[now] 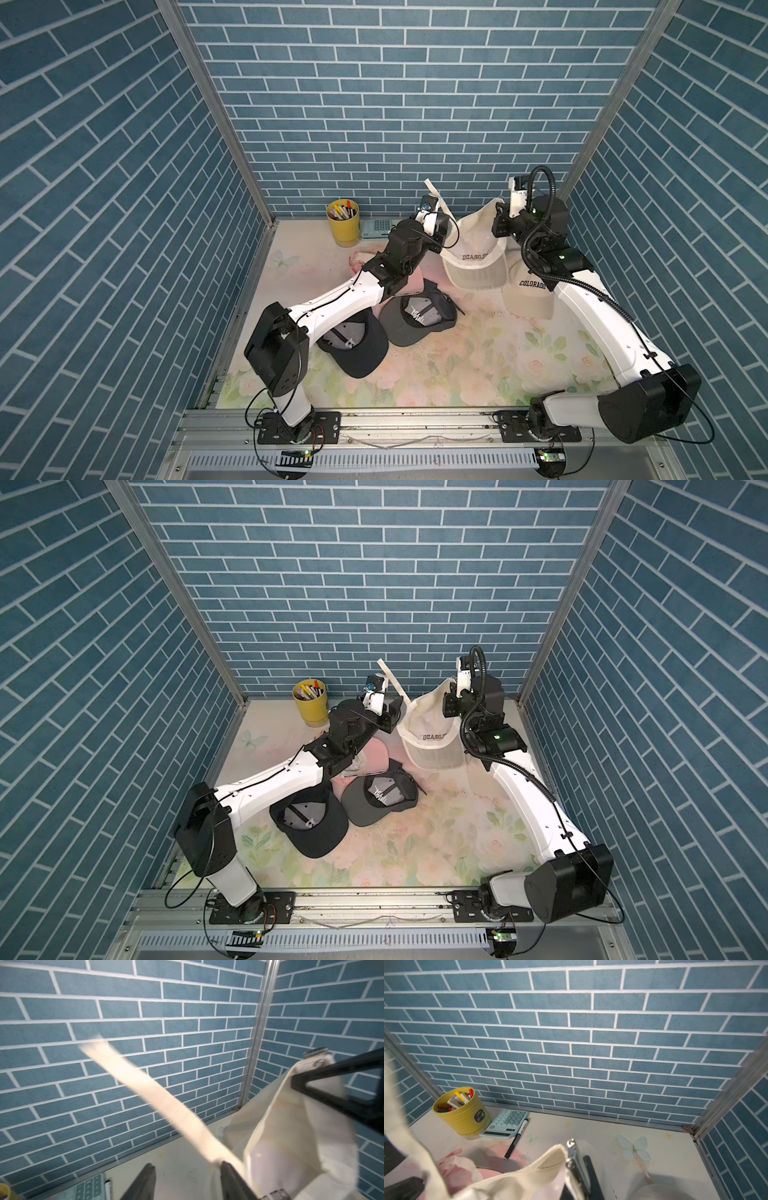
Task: Open the adjustable buckle of the baseball cap
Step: Pull the adjustable strap on the baseball cap, then place the baseball cap at the center of the board.
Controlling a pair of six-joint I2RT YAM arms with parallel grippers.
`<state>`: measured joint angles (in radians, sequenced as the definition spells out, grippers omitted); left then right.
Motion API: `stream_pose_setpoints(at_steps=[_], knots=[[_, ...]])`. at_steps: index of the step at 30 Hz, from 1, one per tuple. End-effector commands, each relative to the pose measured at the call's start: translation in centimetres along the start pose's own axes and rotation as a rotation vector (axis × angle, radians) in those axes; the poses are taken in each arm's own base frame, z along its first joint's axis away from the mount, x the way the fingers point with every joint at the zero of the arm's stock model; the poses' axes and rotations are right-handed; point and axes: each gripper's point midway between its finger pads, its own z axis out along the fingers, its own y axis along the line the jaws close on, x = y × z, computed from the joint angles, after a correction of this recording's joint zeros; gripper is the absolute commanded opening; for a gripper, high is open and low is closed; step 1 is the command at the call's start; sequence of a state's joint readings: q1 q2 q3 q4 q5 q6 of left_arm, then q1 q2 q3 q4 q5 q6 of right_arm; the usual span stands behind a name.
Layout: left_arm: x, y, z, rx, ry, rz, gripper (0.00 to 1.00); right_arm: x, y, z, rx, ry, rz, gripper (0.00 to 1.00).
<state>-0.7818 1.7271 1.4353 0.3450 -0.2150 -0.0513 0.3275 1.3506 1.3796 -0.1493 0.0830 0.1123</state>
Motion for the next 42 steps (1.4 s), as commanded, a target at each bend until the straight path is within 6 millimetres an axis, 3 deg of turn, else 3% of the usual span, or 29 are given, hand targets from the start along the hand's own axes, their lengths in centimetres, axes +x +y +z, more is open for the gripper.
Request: stream_pose_setpoints(at_steps=[1, 4, 8, 11, 19, 22, 26, 32, 36, 42], knots=[[-0.3, 0.5, 0.3, -0.052, 0.006, -0.045, 0.65, -1.6, -1.7, -0.5, 0.133, 0.006, 0.111, 0.00], [-0.2, 0.6, -0.6, -0.049, 0.000, -0.037, 0.65, -1.3, -2.4, -0.5, 0.238, 0.063, 0.133, 0.00], [0.1, -0.9, -2.5, 0.027, -0.003, -0.016, 0.65, -1.3, -2.5, -0.6, 0.349, 0.088, 0.143, 0.00], [0.2, -3.4, -3.9, 0.151, -0.032, 0.010, 0.66, -1.2, -2.5, -0.7, 0.425, 0.096, 0.138, 0.00], [1.6, -12.6, -5.9, 0.463, -0.059, -0.027, 0.68, -1.5, -2.9, -2.3, 0.614, 0.093, 0.196, 0.00], [2.4, -14.5, -6.8, 0.512, -0.061, -0.065, 0.68, -1.4, -2.6, -2.4, 0.665, 0.108, 0.201, 0.00], [3.8, -15.5, -6.5, 0.501, -0.046, -0.069, 0.69, -1.4, -2.1, -2.5, 0.690, 0.103, 0.218, 0.00], [6.0, -14.2, -3.3, 0.331, -0.043, -0.019, 0.72, -1.9, -1.6, -2.5, 0.693, 0.096, 0.233, 0.00], [7.3, -14.4, -1.3, 0.287, -0.019, 0.012, 0.72, -2.1, -1.3, -2.8, 0.690, 0.094, 0.240, 0.00], [6.3, -15.2, -1.4, 0.333, -0.069, -0.023, 0.71, -1.8, -1.4, -3.3, 0.710, 0.094, 0.235, 0.00]])
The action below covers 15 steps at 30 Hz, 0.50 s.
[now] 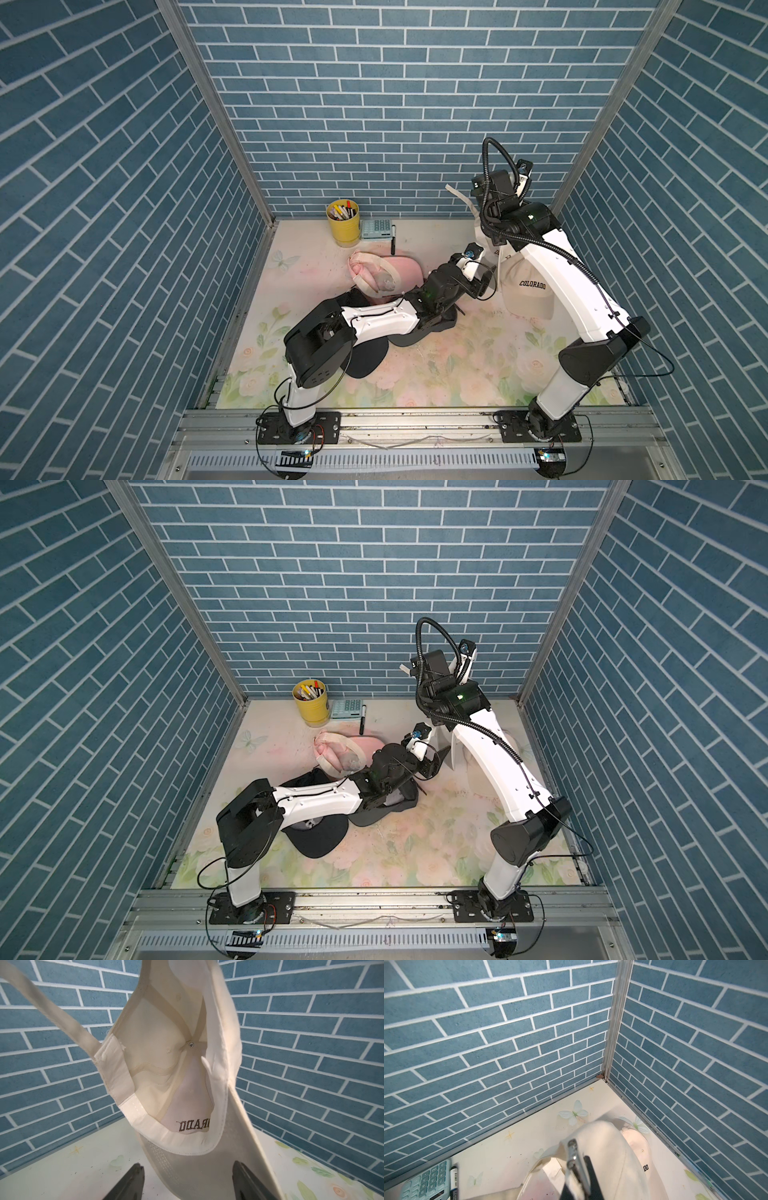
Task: Open the adjustable buckle of the baseball cap
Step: Place the baseball cap at the center of the board.
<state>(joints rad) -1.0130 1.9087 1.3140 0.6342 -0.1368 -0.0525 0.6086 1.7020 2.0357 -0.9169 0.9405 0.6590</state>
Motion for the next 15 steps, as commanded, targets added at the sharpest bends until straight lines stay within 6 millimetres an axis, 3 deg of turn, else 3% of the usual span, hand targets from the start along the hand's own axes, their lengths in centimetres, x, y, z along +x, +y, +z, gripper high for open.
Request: stream_pose_setpoints(at_steps=[1, 5, 8, 12, 15], knots=[[-3.5, -1.0, -0.3, 0.048, -0.106, -0.023, 0.71, -0.6, -0.9, -0.6, 0.041, -0.024, 0.053, 0.00], [-4.2, -1.6, -2.8, 0.114, -0.144, -0.053, 0.71, -0.5, -0.9, -0.3, 0.057, -0.026, 0.036, 0.00], [-4.0, -2.1, -3.5, 0.146, -0.121, -0.046, 0.71, -0.5, -0.7, -0.3, 0.057, -0.026, 0.029, 0.00], [-3.9, -3.5, -2.7, 0.216, -0.102, -0.039, 0.71, -0.6, -0.5, -0.1, 0.061, -0.025, 0.024, 0.00], [-2.7, -3.4, -1.0, 0.177, -0.054, -0.034, 0.71, -0.8, -0.4, -0.3, 0.055, -0.025, 0.033, 0.00]])
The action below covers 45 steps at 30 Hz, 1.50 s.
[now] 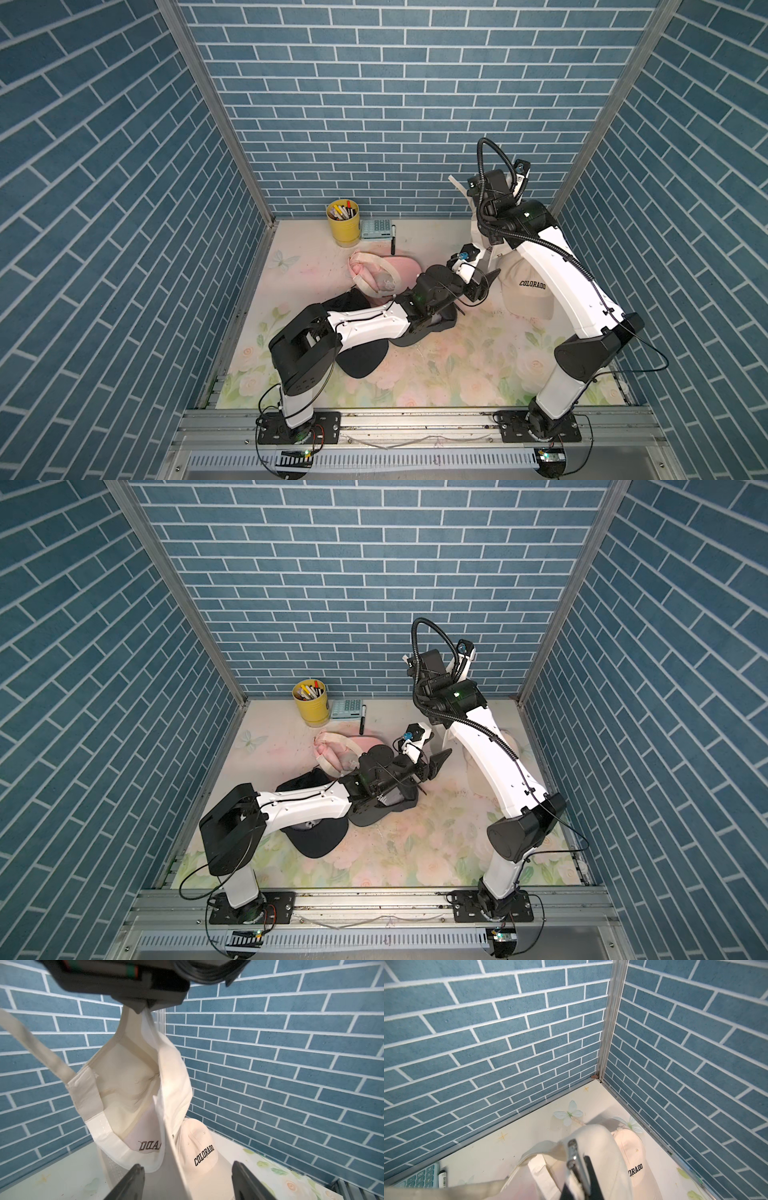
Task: Open the adjustable buckle of the baseball cap
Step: Place the baseball cap at the center of the board.
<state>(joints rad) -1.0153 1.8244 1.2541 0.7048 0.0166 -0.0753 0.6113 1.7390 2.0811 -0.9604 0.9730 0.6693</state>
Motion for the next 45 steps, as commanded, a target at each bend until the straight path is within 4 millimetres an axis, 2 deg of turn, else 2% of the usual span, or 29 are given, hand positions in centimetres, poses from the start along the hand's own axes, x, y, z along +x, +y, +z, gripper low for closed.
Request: stream_pose_setpoints(at_steps=[1, 5, 7, 9, 12, 15, 18, 19, 22, 24, 26, 30, 37, 40, 45], knots=[[1.4, 0.0, 1.9, -0.016, 0.049, 0.000, 0.71, -1.0, -0.5, -0.6, 0.019, -0.024, 0.057, 0.00], [3.6, 2.9, 4.2, -0.168, 0.110, 0.005, 0.71, -1.2, -0.6, -0.8, 0.014, -0.025, 0.061, 0.00], [3.6, 3.6, 5.1, -0.190, 0.114, -0.003, 0.68, -1.0, -0.5, -0.8, 0.012, -0.021, 0.056, 0.00], [3.6, 4.4, 5.4, -0.214, 0.111, -0.014, 0.57, -0.9, -0.5, -0.8, 0.014, -0.019, 0.051, 0.00], [3.7, 5.1, 5.2, -0.227, 0.114, -0.031, 0.33, -0.8, -0.6, -0.8, 0.013, -0.016, 0.046, 0.00], [3.6, 5.1, 4.7, -0.215, 0.113, -0.039, 0.16, -0.6, -0.6, -0.7, 0.007, -0.016, 0.033, 0.00], [3.2, 4.7, 4.0, -0.187, 0.098, -0.045, 0.04, -0.4, -0.4, -0.5, -0.001, -0.019, 0.009, 0.00], [3.0, 4.5, 3.7, -0.175, 0.094, -0.049, 0.01, -0.5, -0.5, -0.3, -0.004, -0.021, 0.002, 0.03], [2.7, 3.8, 2.7, -0.135, 0.089, -0.059, 0.00, -0.2, -0.6, 0.5, -0.029, -0.011, -0.021, 0.17], [2.7, 3.4, 2.1, -0.108, 0.092, -0.067, 0.00, 0.1, -0.9, 1.2, -0.054, 0.002, -0.026, 0.41], [3.0, 3.2, 1.8, -0.084, 0.106, -0.081, 0.00, 0.4, -0.9, 2.0, -0.085, 0.012, -0.057, 0.57], [3.8, 3.7, 1.4, -0.046, 0.130, -0.173, 0.00, 0.3, -1.8, 2.8, -0.089, 0.035, -0.135, 0.75], [5.2, 4.9, 1.5, 0.017, 0.151, -0.353, 0.00, 0.3, -5.6, 4.1, -0.047, 0.064, -0.130, 0.78], [5.6, 6.0, 2.5, 0.059, 0.141, -0.458, 0.00, 0.3, -7.5, 4.0, -0.029, 0.063, -0.119, 0.78], [5.5, 8.0, 4.9, 0.145, 0.088, -0.645, 0.00, 1.5, -9.3, 3.6, -0.023, 0.079, -0.128, 0.78]])
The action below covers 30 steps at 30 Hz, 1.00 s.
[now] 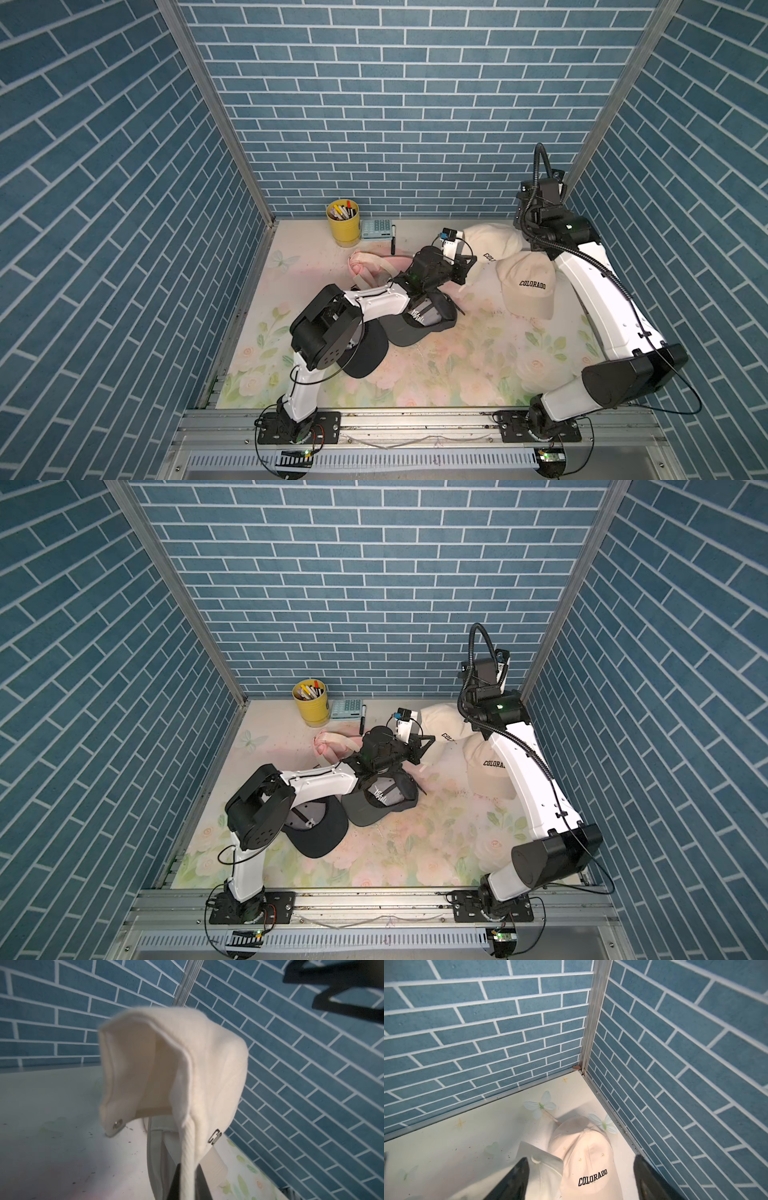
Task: Open the adjustable buckle of the baseball cap
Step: Place the baseball cap at the center of the board.
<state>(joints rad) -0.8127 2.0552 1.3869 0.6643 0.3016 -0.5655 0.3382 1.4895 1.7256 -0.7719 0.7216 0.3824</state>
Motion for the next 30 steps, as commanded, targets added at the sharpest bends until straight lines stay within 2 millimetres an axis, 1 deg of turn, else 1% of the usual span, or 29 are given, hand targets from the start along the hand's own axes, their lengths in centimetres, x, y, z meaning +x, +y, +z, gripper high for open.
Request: stream_pose_setpoints(at_steps=[1, 4, 5, 7, 8, 10, 13, 15, 17, 20, 23, 26, 29, 30], knots=[[-2.2, -0.6, 1.4, 0.141, -0.042, -0.148, 0.00, 0.7, -0.7, -0.8, -0.024, 0.002, -0.017, 0.78], [-4.2, 0.5, 2.8, 0.176, -0.075, -0.209, 0.00, 1.9, -1.2, -0.8, -0.028, 0.026, -0.019, 0.78], [-5.3, 0.9, 3.0, 0.186, -0.103, -0.232, 0.00, 2.3, -1.4, -0.9, -0.028, 0.035, -0.015, 0.78], [-6.7, 2.4, 3.6, 0.197, -0.134, -0.290, 0.00, 2.9, -1.6, -1.0, -0.034, 0.051, -0.010, 0.78], [-7.3, 3.1, 3.9, 0.210, -0.150, -0.327, 0.00, 3.1, -1.7, -1.0, -0.034, 0.058, -0.008, 0.78], [-7.4, 4.0, 4.1, 0.249, -0.171, -0.406, 0.00, 3.4, -1.9, -1.1, -0.032, 0.064, -0.009, 0.78], [-5.9, 4.5, 4.5, 0.306, -0.168, -0.541, 0.00, 3.7, -2.4, -1.3, -0.027, 0.064, -0.010, 0.78], [-4.0, 5.0, 4.8, 0.305, -0.145, -0.608, 0.00, 3.8, -2.7, -1.4, -0.025, 0.066, -0.009, 0.78], [-2.8, 5.2, 4.6, 0.320, -0.157, -0.663, 0.00, 3.9, -2.8, -1.4, -0.025, 0.071, -0.010, 0.78], [-1.1, 5.5, 4.8, 0.318, -0.136, -0.698, 0.00, 4.3, -2.5, -1.2, -0.034, 0.084, -0.013, 0.78], [0.0, 5.6, 4.8, 0.315, -0.125, -0.723, 0.00, 4.4, -2.2, -1.1, -0.046, 0.094, -0.012, 0.78], [1.4, 6.0, 4.4, 0.301, -0.114, -0.776, 0.00, 4.6, -2.0, -1.1, -0.059, 0.103, -0.009, 0.78], [3.2, 6.3, 3.9, 0.284, -0.096, -0.823, 0.00, 4.9, -2.1, -1.2, -0.059, 0.108, -0.008, 0.78], [4.1, 6.5, 3.8, 0.264, -0.077, -0.838, 0.00, 5.0, -2.2, -1.2, -0.057, 0.109, -0.006, 0.78]])
